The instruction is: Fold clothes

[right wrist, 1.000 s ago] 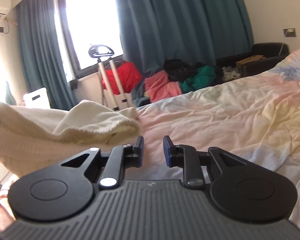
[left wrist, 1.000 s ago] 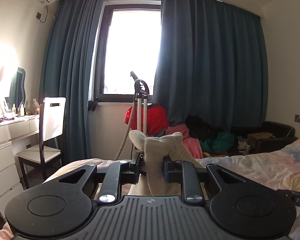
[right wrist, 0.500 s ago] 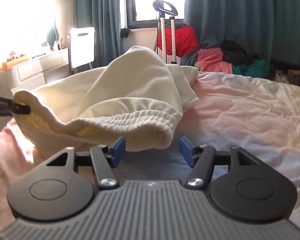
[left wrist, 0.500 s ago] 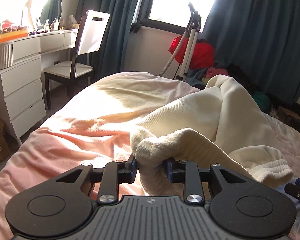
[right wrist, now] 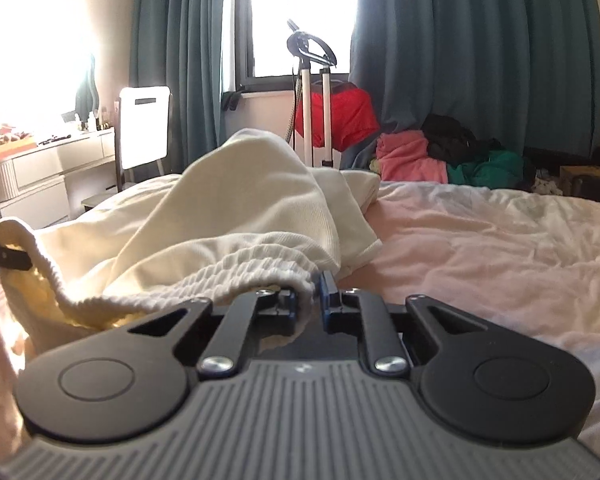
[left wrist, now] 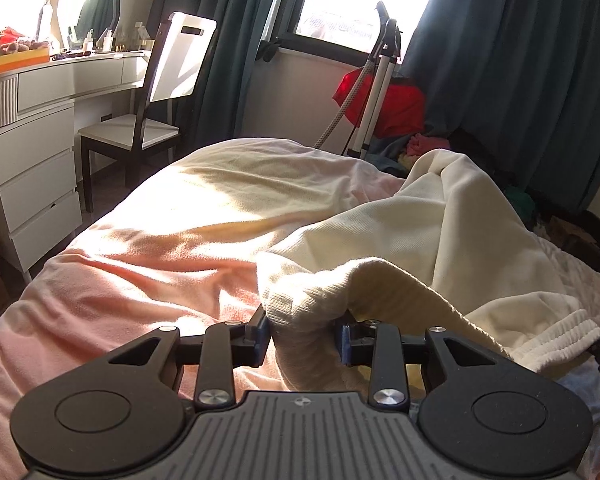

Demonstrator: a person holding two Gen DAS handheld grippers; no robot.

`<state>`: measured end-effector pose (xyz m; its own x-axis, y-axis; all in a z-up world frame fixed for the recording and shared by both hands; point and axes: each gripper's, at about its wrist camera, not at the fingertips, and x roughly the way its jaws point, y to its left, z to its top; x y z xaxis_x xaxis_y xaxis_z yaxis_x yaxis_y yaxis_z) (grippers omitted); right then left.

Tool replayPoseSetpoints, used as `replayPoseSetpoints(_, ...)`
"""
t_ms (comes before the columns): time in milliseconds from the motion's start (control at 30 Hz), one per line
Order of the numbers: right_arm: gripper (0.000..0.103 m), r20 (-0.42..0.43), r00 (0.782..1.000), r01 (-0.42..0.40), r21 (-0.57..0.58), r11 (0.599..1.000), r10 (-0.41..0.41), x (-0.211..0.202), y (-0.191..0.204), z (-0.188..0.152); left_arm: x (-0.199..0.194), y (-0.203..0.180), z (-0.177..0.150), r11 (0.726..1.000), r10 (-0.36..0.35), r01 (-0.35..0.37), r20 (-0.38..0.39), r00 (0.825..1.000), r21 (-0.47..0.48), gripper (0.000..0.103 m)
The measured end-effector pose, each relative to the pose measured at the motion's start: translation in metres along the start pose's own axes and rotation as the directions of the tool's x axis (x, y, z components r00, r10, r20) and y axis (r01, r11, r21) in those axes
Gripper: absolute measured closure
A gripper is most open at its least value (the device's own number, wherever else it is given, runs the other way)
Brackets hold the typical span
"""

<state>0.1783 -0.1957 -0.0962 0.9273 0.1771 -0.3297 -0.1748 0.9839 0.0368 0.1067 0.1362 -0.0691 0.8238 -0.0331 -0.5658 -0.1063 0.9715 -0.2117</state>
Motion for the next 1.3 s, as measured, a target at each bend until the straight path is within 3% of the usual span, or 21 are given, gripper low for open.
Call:
replayPoseSetpoints(167, 0.089, 0.116, 0.992, -0.039, -0.091, 0.995, 0.050, -0.051, 0.018, 0.023, -0.007, -0.002, 0.002, 1.000, -0.022, 0.022, 0.004, 1.000, -0.005, 0.068)
replayPoseSetpoints(300, 0.089, 0.022, 0.997, -0.075, -0.146, 0.986, 0.079, -0.089, 0.031, 0.027, -0.017, 0.000, 0.001, 0.999, -0.044, 0.044, -0.006, 0.999, -0.009, 0.068)
replayPoseSetpoints(367, 0.089, -0.069, 0.993, -0.107, -0.120, 0.987, 0.099, -0.099, 0.032, 0.019, -0.020, 0.002, -0.001, 0.999, -0.045, 0.044, -0.025, 0.999, -0.014, 0.068)
replayPoseSetpoints(567, 0.083, -0.324, 0.937, -0.174, -0.113, 0.978, 0.129, -0.090, 0.046, -0.015, -0.026, 0.007, -0.007, 1.000, -0.028, 0.027, -0.096, 0.995, -0.004, 0.069)
replayPoseSetpoints(700, 0.078, -0.370, 0.912, -0.213, -0.062, 0.975, 0.176, -0.087, 0.041, -0.013, -0.038, 0.019, -0.009, 0.999, -0.035, 0.032, -0.141, 0.989, -0.029, 0.065)
replayPoseSetpoints(867, 0.058, -0.382, 0.864, -0.332, 0.058, 0.942, 0.328, -0.094, 0.015, -0.001, -0.064, 0.034, -0.005, 0.992, -0.061, 0.048, -0.101, 0.993, -0.118, 0.053)
replayPoseSetpoints(1000, 0.034, -0.308, 0.837, -0.408, 0.200, 0.891, 0.452, -0.103, -0.004, 0.011, -0.077, 0.041, -0.001, 0.973, -0.131, 0.120, -0.044, 0.990, -0.197, 0.032)
replayPoseSetpoints(1100, 0.023, -0.244, 0.841, -0.408, 0.300, 0.862, 0.483, -0.101, -0.016, 0.014, -0.077, 0.039, 0.003, 0.965, -0.149, 0.143, -0.009, 0.989, -0.219, 0.019)
replayPoseSetpoints(1133, 0.021, -0.239, 0.852, -0.379, 0.331, 0.864, 0.466, -0.097, -0.020, 0.013, -0.075, 0.037, 0.003, 0.964, -0.146, 0.140, -0.010, 0.989, -0.225, 0.014)
replayPoseSetpoints(1233, 0.021, -0.242, 0.892, -0.263, 0.412, 0.872, 0.383, -0.084, -0.032, 0.004, -0.062, 0.035, 0.002, 0.957, -0.143, 0.133, -0.019, 0.990, -0.257, 0.011)
replayPoseSetpoints(1300, 0.021, -0.249, 0.895, -0.226, 0.464, 0.856, 0.371, -0.074, -0.038, -0.003, -0.049, 0.033, 0.001, 0.949, -0.167, 0.153, -0.030, 0.985, -0.275, 0.011)
